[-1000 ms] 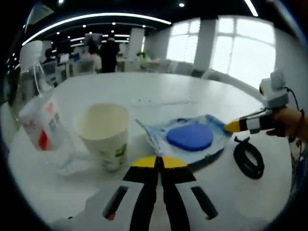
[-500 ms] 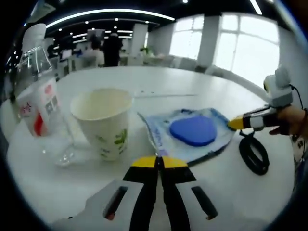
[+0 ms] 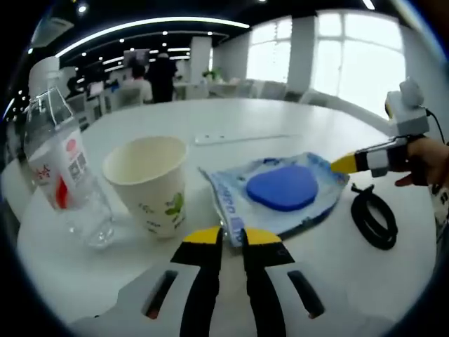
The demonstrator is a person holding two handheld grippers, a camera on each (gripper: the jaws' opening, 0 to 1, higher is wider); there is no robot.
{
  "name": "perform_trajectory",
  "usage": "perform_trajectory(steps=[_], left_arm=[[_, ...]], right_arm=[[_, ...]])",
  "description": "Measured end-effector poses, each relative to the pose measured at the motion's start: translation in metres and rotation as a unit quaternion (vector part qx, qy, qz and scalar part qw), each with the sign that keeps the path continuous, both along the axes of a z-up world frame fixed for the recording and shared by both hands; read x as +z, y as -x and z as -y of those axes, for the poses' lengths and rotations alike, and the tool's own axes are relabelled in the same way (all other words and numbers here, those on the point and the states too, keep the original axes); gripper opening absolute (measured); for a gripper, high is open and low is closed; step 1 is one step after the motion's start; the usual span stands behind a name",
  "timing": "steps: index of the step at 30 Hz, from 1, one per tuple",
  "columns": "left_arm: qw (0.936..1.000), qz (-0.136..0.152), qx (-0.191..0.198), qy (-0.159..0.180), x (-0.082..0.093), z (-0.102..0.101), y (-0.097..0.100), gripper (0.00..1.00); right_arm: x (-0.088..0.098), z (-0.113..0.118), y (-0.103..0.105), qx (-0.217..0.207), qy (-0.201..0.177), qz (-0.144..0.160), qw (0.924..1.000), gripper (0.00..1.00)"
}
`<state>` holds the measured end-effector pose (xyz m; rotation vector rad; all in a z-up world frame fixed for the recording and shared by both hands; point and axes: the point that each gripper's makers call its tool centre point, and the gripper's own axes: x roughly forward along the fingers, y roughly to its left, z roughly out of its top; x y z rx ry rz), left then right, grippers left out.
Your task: Arrange the tabletop items into an orderly group along one side of the table until the central work area is clear of visible clutter.
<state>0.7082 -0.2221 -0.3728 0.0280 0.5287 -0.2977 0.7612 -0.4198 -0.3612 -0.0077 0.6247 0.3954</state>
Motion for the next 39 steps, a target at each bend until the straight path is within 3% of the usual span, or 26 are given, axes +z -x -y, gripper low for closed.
perform_trajectory(steps=[4, 11, 14, 18, 20, 30, 39], left_arm=[[0.9999, 0.010, -0.007, -0.006, 0.013, -0.001, 0.003, 0.22], [0.9997, 0.016, -0.014, 0.009, 0.034, 0.000, 0.008, 0.34], [0.9994, 0.005, -0.024, 0.026, 0.038, 0.001, 0.014, 0.42], [0.9993, 0.008, -0.030, 0.021, 0.047, -0.002, 0.022, 0.49], [0.9988, 0.009, -0.030, 0.037, 0.053, -0.004, 0.026, 0.52], [0.9979, 0.023, -0.044, 0.041, 0.086, -0.004, 0.056, 0.81], [0.9979, 0.024, -0.041, 0.044, 0.099, -0.015, 0.083, 0.99]], right_arm=[[0.009, -0.003, 0.002, 0.006, -0.012, 0.006, 0.9999, 0.33], [0.020, -0.006, 0.013, 0.019, -0.024, 0.003, 0.9995, 0.55], [0.026, -0.015, 0.023, 0.045, -0.032, 0.001, 0.9984, 0.66], [0.034, -0.026, 0.036, 0.074, -0.035, 0.006, 0.9966, 0.76], [0.041, -0.031, 0.041, 0.084, -0.043, 0.010, 0.9954, 0.81], [0.064, -0.055, 0.071, 0.110, -0.086, 0.020, 0.9899, 0.92], [0.076, -0.067, 0.098, 0.120, -0.114, 0.021, 0.9859, 0.97]])
